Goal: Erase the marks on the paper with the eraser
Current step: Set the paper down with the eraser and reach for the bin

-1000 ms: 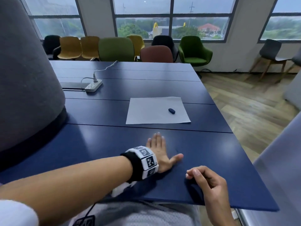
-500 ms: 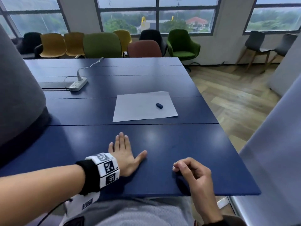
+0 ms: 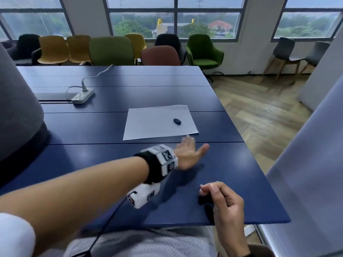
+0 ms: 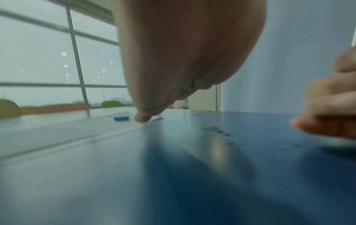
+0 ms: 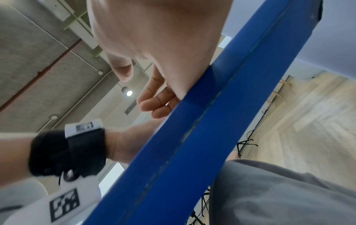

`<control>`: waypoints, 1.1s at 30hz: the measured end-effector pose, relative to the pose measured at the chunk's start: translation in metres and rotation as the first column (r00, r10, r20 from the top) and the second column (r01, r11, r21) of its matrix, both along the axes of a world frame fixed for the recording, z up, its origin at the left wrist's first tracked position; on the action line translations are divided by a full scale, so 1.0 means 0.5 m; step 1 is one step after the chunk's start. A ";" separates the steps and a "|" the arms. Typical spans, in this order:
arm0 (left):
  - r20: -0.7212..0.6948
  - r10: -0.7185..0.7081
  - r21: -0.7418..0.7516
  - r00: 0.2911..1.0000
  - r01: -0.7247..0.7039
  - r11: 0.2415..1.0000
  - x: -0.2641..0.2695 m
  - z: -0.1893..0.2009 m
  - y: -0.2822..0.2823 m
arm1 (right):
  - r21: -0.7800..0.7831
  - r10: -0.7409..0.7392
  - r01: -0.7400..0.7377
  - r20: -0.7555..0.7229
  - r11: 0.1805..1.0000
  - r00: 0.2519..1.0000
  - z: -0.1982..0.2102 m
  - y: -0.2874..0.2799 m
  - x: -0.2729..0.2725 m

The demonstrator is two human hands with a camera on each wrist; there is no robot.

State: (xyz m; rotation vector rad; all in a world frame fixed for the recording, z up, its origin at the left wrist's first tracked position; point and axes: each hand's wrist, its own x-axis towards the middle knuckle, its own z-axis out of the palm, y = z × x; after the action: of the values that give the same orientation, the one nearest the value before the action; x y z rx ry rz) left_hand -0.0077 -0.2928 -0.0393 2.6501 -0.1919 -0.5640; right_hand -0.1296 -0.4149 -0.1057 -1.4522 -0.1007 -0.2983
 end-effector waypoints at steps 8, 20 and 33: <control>-0.049 0.000 0.367 0.999 0.018 0.930 -0.063 -0.052 0.177 | 0.034 -0.140 0.141 -0.027 0.989 0.990 0.001 -0.047 -0.024; -0.021 -0.487 0.171 0.873 0.483 0.859 -0.031 -0.062 -0.120 | 0.023 -0.188 0.190 -0.059 0.982 0.980 -0.004 -0.042 -0.042; 0.064 0.186 0.291 0.980 -0.197 0.936 -0.127 -0.089 0.052 | 0.157 -0.154 0.160 -0.053 0.974 0.987 -0.014 -0.036 -0.034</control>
State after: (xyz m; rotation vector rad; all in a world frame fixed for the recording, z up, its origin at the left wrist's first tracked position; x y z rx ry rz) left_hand -0.0712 -0.2666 -0.0839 2.9256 0.1537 -0.5148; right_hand -0.1466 -0.4330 -0.1128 -1.3068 0.0706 -0.3968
